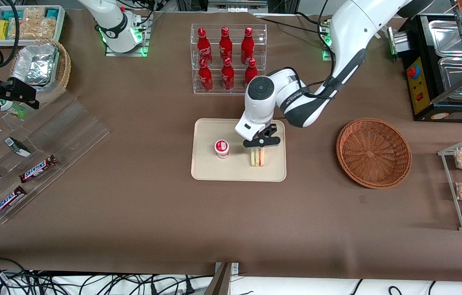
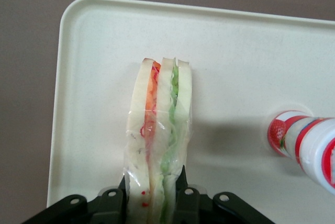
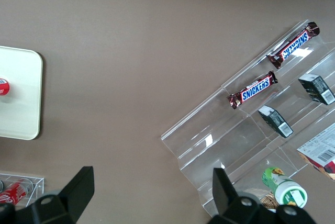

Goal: Place sandwich from basket to tray
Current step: 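Carry the sandwich with the left gripper over the cream tray, then lower the sandwich onto the tray beside the small bottle and open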

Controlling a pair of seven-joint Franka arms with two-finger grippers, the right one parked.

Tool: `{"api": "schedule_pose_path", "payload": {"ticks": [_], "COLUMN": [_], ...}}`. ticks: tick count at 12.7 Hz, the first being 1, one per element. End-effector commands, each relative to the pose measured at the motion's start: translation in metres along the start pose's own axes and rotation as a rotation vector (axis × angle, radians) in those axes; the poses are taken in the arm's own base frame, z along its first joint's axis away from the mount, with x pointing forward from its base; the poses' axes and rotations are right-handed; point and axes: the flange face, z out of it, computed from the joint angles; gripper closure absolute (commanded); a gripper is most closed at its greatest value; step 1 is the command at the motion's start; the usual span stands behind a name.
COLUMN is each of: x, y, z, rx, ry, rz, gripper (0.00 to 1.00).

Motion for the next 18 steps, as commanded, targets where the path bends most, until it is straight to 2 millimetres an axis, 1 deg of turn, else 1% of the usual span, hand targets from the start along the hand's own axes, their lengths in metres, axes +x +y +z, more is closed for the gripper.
{"api": "schedule_pose_path", "payload": {"ticks": [1,8,10,11,12,14,15,16,17,18], "x": [0.000,0.000,0.000,0.000,0.000,0.001,0.004,0.013,0.022,0.029], "y": [0.009,0.008,0.008,0.008,0.008,0.008,0.006,0.006,0.007,0.005], "z": [0.001,0.006,0.006,0.006,0.006,0.006,0.003,-0.007,-0.021,-0.041], "rx": [0.009,0.014,0.014,0.014,0.015,0.014,0.011,-0.003,-0.006,0.008], "ry": [0.040,0.036,0.034,0.034,0.035,0.035,0.038,0.045,0.048,0.038], "rz": [-0.008,-0.009,-0.009,-0.009,-0.009,-0.011,-0.013,-0.036,-0.060,-0.084], "gripper": [0.67,0.67,0.65,0.58,0.45,0.04,0.00,0.00,0.00,0.00]}}
